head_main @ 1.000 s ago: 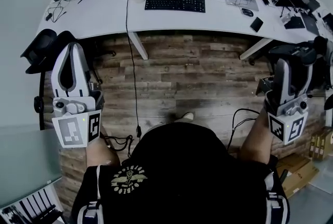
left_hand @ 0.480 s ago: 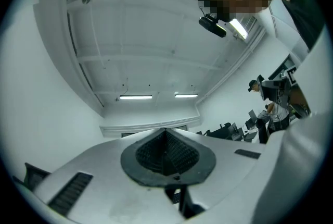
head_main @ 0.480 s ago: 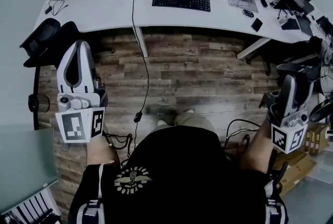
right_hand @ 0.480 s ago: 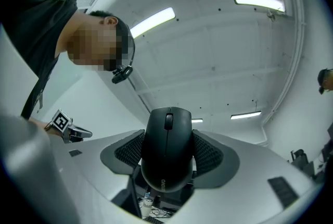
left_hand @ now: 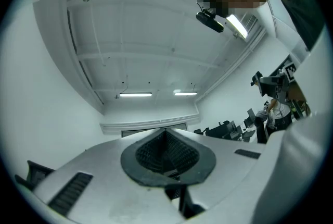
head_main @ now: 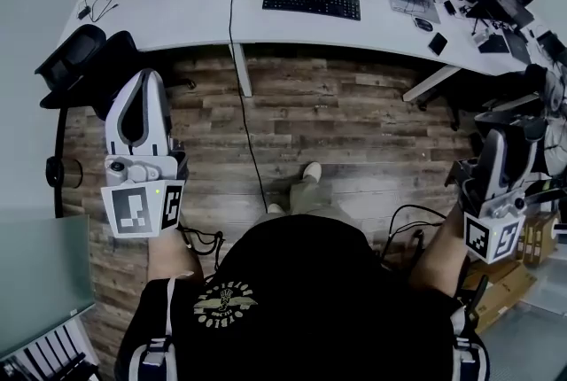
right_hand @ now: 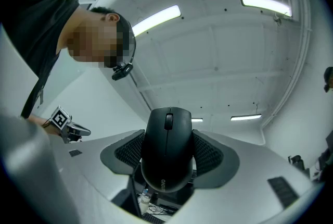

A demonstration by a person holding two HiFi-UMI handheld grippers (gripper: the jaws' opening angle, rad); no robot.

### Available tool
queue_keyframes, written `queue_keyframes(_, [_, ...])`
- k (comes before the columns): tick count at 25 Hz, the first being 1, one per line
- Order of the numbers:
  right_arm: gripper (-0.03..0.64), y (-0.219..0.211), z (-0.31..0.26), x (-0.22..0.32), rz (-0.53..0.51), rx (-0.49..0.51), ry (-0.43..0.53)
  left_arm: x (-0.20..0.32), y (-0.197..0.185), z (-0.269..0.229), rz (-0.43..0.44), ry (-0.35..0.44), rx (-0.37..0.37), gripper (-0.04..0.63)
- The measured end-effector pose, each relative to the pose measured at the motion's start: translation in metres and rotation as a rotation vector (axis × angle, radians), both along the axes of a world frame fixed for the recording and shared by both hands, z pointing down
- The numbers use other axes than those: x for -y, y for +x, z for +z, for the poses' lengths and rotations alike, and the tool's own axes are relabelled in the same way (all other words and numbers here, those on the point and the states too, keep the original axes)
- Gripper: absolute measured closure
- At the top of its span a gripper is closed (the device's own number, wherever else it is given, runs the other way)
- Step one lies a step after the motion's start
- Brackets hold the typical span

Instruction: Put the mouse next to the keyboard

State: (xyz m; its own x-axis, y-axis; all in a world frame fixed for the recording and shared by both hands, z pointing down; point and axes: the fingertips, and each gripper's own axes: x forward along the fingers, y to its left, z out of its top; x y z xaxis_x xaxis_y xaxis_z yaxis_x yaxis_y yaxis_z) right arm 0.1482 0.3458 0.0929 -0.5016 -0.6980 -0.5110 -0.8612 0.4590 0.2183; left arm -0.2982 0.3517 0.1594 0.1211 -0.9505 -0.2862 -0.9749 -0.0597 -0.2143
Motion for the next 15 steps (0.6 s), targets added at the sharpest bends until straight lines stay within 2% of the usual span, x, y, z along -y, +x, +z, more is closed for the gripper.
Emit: queue_keyframes(15, [0.330, 0.015, 0.007, 0.060, -0.014, 0.012, 0.014, 0.053, 0.018, -0.007, -0.006, 0.013, 0.015, 0.594])
